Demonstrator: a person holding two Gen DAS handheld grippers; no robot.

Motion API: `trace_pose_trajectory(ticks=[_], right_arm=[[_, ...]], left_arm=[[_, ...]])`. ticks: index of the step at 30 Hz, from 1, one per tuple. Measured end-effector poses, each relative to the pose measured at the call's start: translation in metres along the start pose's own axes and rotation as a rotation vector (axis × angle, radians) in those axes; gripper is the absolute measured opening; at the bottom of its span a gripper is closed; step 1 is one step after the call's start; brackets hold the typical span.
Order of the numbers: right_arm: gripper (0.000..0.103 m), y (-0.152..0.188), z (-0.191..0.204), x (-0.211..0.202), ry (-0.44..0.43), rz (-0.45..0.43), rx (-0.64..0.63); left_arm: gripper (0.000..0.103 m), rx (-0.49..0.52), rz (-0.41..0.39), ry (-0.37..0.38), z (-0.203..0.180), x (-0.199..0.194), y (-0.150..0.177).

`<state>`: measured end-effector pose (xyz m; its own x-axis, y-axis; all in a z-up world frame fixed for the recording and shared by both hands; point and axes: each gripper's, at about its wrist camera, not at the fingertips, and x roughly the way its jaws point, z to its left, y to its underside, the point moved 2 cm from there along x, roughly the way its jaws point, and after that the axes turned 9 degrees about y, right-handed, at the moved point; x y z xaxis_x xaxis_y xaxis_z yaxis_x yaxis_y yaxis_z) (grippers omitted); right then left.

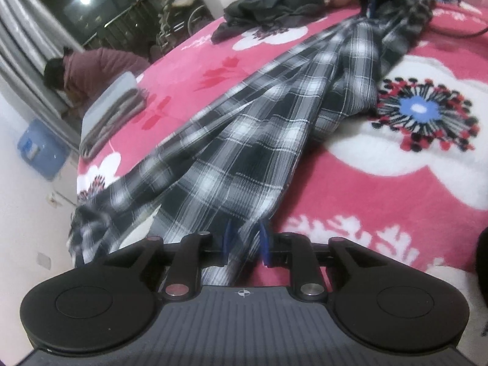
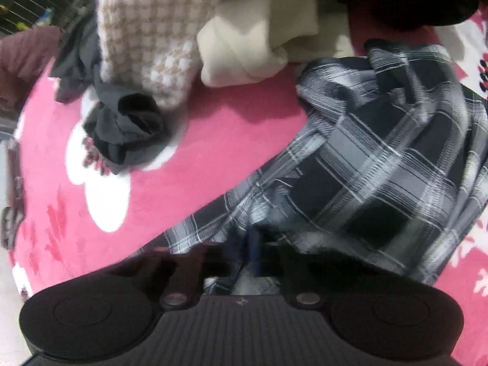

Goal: Fold clothes

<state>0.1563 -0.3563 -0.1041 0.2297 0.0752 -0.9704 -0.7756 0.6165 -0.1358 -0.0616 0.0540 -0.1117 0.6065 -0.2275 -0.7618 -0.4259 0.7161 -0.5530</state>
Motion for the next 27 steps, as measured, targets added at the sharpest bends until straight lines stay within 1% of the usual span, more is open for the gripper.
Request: trace_pose_trajectory(ticks=[2,5,10,12,14,17,20,22,25,27], right_arm=[[0.003,0.007,-0.009,-0.018,-0.053,-0.048,-0.005],[0.003,0.024,-0.027,-0.053,-0.142,-0.123,-0.018],[0.003,0.068,-0.06,-0.116,-0.264,-0.274,-0.053],[0.003,0.089,-0.075,-0.133,-0.308,-0.306,-0.042],[0.003,0.115,-0.096,-0.147,-0.33,-0.325,-0.025],[0.003,0.154,-0.127,-0.159,-0.357,-0.305,0.042],[0.003,0.189,-0.154,-0.157,-0.326,-0.269,0.082],[0.003,0.206,-0.168,-0.14,-0.286,-0.225,0.116],[0.003,0.221,-0.183,-0.109,-0.262,-0.112,0.182],[0.003,0.231,-0.185,-0.102,-0.258,-0.067,0.177]], left_arm=[[0.02,0.005,0.004,-0.015,-0.001,0.005,-0.001],[0.007,-0.004,0.0,-0.035,0.0,0.007,-0.003],[0.003,-0.014,-0.041,-0.064,0.005,-0.014,-0.009],[0.002,-0.016,-0.051,-0.062,0.007,-0.026,-0.01],[0.002,-0.021,-0.055,-0.056,0.009,-0.04,-0.01],[0.0,-0.035,-0.05,-0.016,0.011,-0.06,-0.007],[0.0,-0.03,-0.021,0.03,0.009,-0.072,0.002],[0.0,-0.026,0.006,0.058,0.005,-0.076,0.009],[0.0,-0.019,0.049,0.096,-0.002,-0.072,0.017],[0.0,-0.011,0.072,0.116,-0.008,-0.068,0.021]])
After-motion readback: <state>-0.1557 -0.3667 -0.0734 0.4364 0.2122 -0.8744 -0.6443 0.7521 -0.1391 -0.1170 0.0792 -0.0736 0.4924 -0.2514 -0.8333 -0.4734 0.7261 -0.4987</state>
